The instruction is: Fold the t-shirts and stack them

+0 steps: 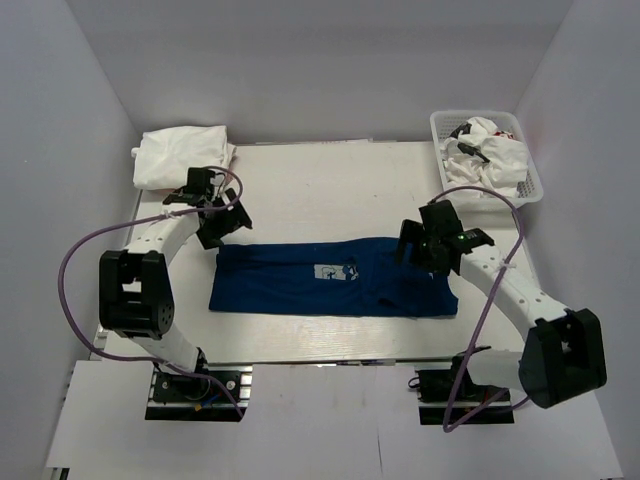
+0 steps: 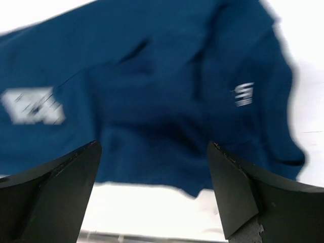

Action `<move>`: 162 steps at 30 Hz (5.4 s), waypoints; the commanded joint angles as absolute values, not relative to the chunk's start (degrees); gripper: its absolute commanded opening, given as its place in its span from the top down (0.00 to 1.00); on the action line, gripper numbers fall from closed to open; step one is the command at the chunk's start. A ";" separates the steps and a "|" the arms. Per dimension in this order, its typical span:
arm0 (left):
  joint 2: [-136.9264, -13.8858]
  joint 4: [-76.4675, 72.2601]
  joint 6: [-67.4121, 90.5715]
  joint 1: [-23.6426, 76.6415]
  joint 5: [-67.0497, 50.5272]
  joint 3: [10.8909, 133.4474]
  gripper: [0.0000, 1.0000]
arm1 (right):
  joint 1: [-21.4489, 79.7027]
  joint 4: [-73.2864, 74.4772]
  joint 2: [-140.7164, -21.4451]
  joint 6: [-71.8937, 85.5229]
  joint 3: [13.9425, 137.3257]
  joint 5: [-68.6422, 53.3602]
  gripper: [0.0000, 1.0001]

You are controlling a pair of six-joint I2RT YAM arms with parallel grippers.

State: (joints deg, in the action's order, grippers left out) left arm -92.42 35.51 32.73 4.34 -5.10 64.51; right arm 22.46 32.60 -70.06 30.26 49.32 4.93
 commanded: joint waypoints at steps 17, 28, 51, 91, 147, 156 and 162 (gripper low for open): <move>-96.32 38.06 36.83 3.60 0.09 60.56 0.17 | 13.89 22.15 -85.68 29.97 49.83 6.24 0.51; -99.67 37.53 36.83 3.60 1.76 60.03 0.18 | 11.77 18.28 -88.34 25.50 50.45 4.23 0.79; -99.67 38.06 36.30 3.60 6.15 57.40 0.18 | 6.24 21.01 -81.12 21.11 46.84 6.43 0.60; -100.72 37.44 35.77 3.60 7.29 57.39 0.18 | 15.30 22.76 -89.56 17.58 60.47 14.62 1.00; -98.80 38.94 35.24 2.02 8.79 62.67 0.11 | 3.42 15.73 -73.75 16.61 49.05 -26.99 0.10; -96.33 42.45 34.72 3.07 7.30 70.04 0.01 | 10.46 11.26 -75.58 22.58 37.80 -27.07 0.10; -96.41 37.45 34.19 3.08 1.93 66.63 0.01 | 10.72 16.32 -76.82 25.66 31.12 -21.37 0.10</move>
State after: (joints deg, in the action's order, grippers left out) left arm -98.30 39.77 34.87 2.83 5.17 68.18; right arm 10.76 12.80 -76.62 23.38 33.10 -25.67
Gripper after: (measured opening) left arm 0.989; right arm 0.896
